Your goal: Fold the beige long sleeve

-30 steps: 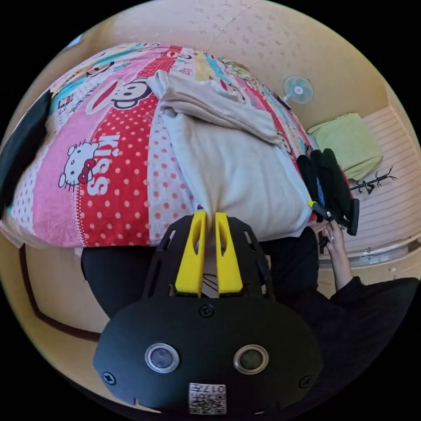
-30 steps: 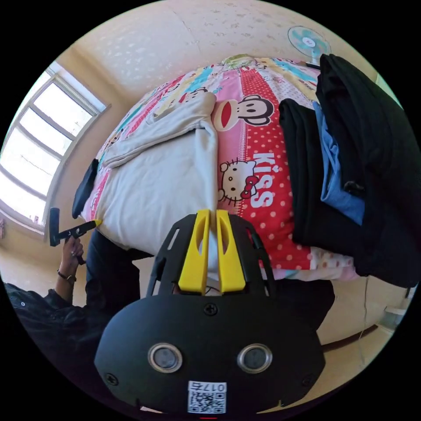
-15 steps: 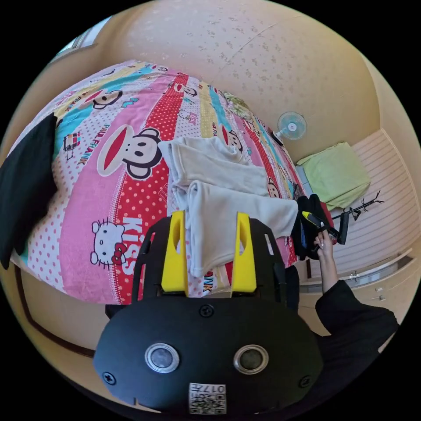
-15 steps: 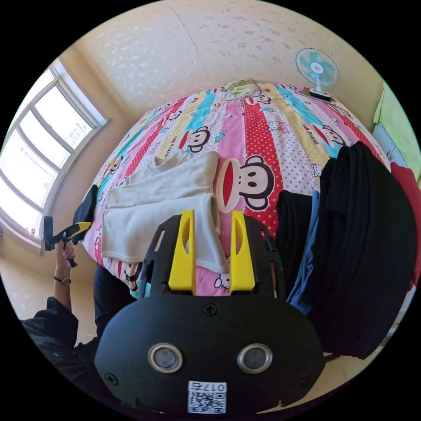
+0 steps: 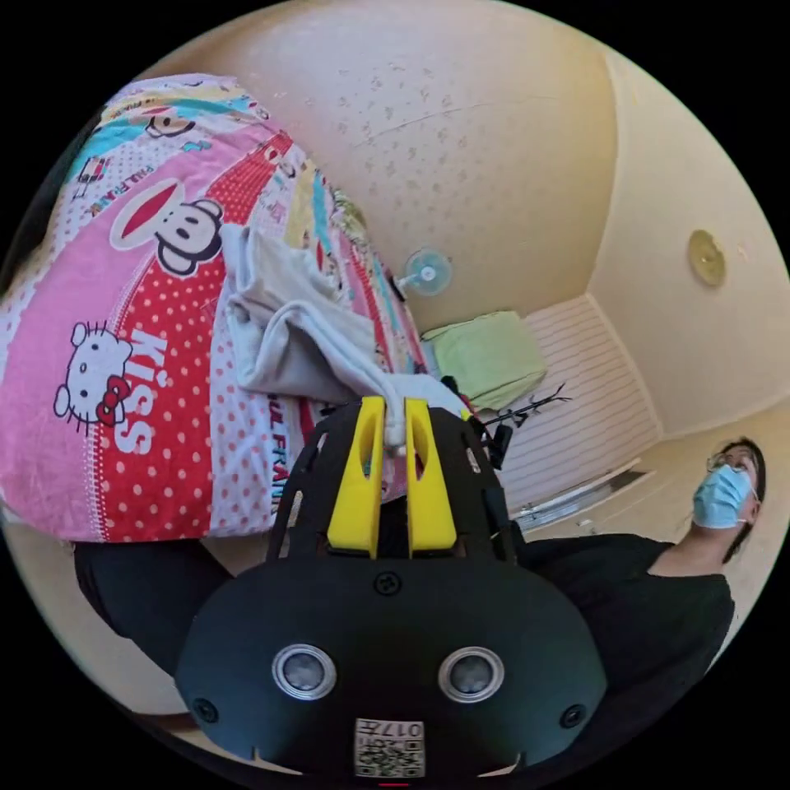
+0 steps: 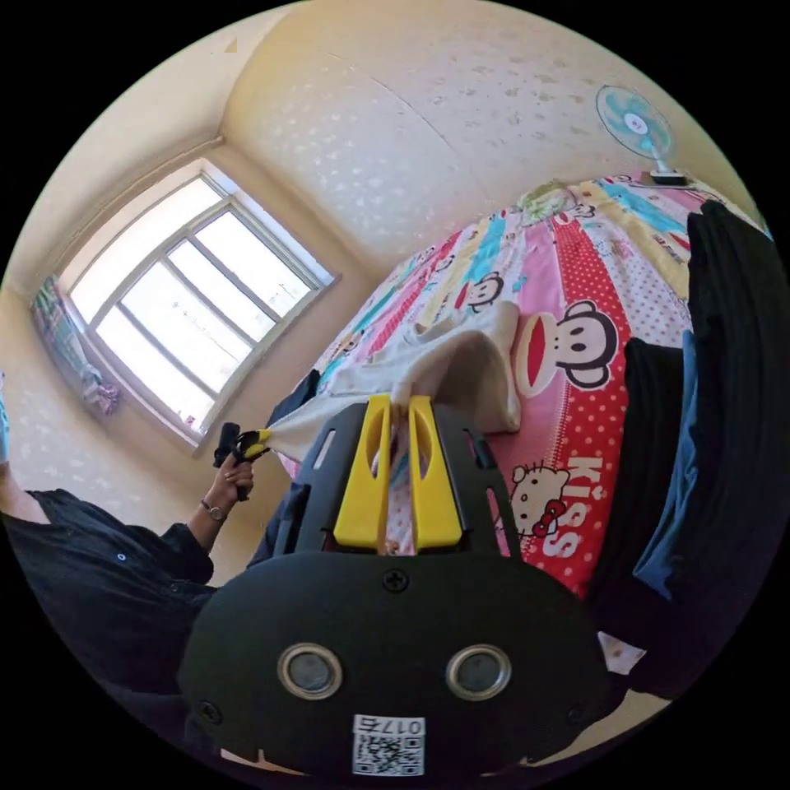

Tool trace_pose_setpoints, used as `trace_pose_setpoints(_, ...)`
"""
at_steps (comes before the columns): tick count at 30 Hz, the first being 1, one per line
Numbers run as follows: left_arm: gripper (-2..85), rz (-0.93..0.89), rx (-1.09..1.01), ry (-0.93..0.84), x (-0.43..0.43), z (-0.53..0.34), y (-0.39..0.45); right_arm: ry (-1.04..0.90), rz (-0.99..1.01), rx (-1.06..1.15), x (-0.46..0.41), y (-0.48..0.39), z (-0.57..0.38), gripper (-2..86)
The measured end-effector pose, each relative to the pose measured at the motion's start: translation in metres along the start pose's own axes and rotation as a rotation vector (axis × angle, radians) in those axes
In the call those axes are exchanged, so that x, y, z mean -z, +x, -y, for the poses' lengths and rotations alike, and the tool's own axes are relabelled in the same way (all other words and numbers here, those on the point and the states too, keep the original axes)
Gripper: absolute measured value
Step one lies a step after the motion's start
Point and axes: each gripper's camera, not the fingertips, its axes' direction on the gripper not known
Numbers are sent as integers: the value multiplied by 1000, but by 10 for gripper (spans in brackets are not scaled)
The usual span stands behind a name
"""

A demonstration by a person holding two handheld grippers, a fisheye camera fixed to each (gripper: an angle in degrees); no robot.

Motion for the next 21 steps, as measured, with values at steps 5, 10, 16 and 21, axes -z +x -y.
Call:
trace_pose_setpoints(5, 49, -72, -174, -39, 64, 5, 90, 15, 328, 118, 87, -44, 5, 27)
trace_pose_setpoints(10, 48, -57, -164, -52, 92, -57, 122, -71, 278, 179, 132, -86, -48, 27)
trace_pose_setpoints(16, 47, -104, 24, 25, 124, -104, 90, -40, 251, 128, 148, -100, -107, 29)
trace_pose_setpoints(21, 46, -49, 41, 34, 70, -10, 28, -93, 147, 55, 78, -55, -61, 30)
